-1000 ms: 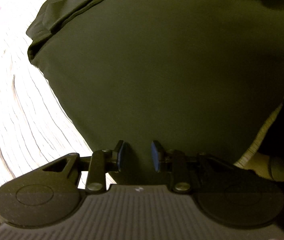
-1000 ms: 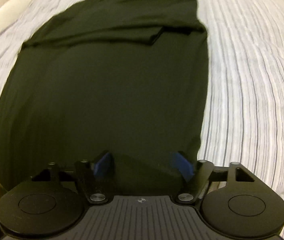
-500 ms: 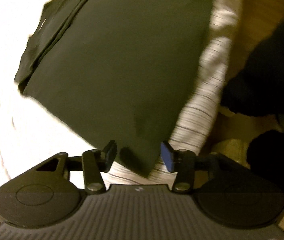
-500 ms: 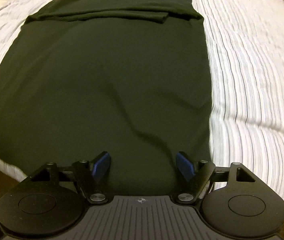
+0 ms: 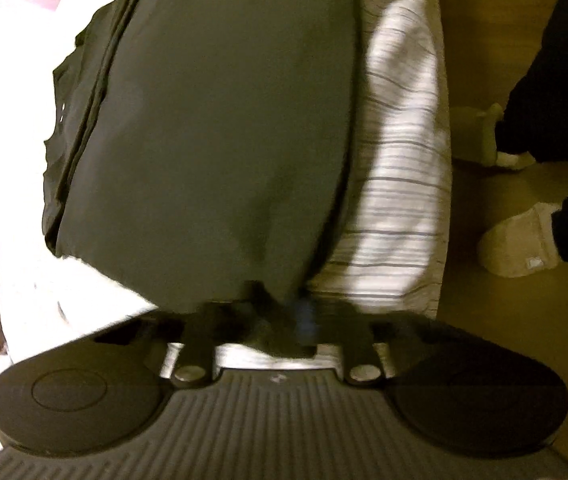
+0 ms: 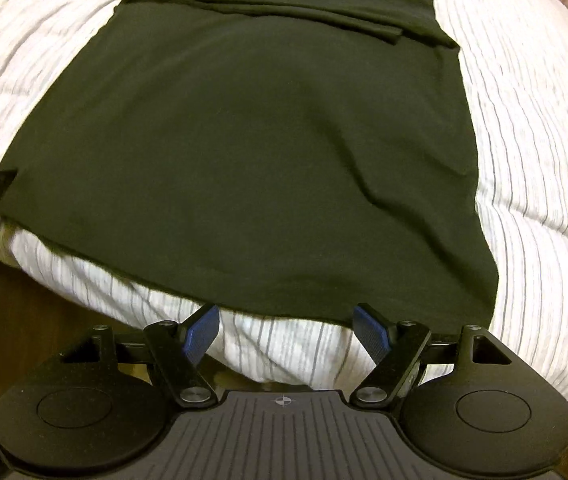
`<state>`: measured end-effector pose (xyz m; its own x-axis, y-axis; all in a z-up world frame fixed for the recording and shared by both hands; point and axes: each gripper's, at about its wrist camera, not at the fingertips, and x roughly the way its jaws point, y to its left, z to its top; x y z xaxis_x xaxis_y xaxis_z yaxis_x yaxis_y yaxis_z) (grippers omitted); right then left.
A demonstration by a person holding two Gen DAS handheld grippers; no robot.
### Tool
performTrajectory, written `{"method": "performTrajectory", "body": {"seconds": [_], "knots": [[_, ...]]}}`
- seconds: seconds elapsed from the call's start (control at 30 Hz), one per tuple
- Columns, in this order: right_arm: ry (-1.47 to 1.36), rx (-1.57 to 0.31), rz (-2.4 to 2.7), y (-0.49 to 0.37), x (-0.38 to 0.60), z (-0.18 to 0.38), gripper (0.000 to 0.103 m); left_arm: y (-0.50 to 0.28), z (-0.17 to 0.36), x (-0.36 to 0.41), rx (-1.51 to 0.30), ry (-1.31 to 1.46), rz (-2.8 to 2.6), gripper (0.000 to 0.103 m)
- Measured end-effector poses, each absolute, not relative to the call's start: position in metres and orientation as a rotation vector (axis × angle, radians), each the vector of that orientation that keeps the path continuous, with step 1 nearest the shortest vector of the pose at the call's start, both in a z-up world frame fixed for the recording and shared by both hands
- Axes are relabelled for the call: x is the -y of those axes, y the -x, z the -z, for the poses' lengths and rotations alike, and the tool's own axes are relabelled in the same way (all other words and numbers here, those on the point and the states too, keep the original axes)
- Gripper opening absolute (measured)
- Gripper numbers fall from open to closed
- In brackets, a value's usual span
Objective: Fold clothes
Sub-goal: 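Grasp the sweater hem with the left gripper while the right gripper grasps the hem too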
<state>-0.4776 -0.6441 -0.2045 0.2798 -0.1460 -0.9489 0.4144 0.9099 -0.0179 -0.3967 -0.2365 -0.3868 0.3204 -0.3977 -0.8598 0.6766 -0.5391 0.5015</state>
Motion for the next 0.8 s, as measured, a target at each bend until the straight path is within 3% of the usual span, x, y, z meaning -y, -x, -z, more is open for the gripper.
{"method": "performTrajectory", "body": {"seconds": [0.1,0.17,0.2,0.23,0.47,0.6,0.7,0.8], "knots": [[-0.149,-1.213,0.329,0.475,0.632,0.206,0.077,0.382,0.354,0.245,-0.368,-1.505,1.412,0.005],[-0.015,-1.183,0.241,0.472,0.619,0.204,0.086,0.367,0.333,0.252,-0.459,-1.396,1.408,0.005],[0.044,-1.161,0.207,0.471,0.609,0.205,0.098,0.359,0.323,0.256,-0.503,-1.34,1.405,0.005],[0.092,-1.138,0.181,0.469,0.6,0.207,0.1,0.351,0.312,0.26,-0.547,-1.284,1.401,0.005],[0.3,-0.988,0.074,0.44,0.562,0.242,0.1,0.323,0.276,0.274,-0.688,-1.121,1.388,0.005],[0.425,-0.946,0.131,0.43,0.565,0.267,0.097,0.322,0.271,0.275,-0.696,-1.136,1.389,0.005],[0.494,-0.987,0.218,0.445,0.588,0.279,0.075,0.322,0.272,0.272,-0.691,-1.152,1.393,0.005],[0.53,-1.047,0.296,0.477,0.627,0.283,0.074,0.322,0.275,0.273,-0.687,-1.159,1.395,0.005]]}}
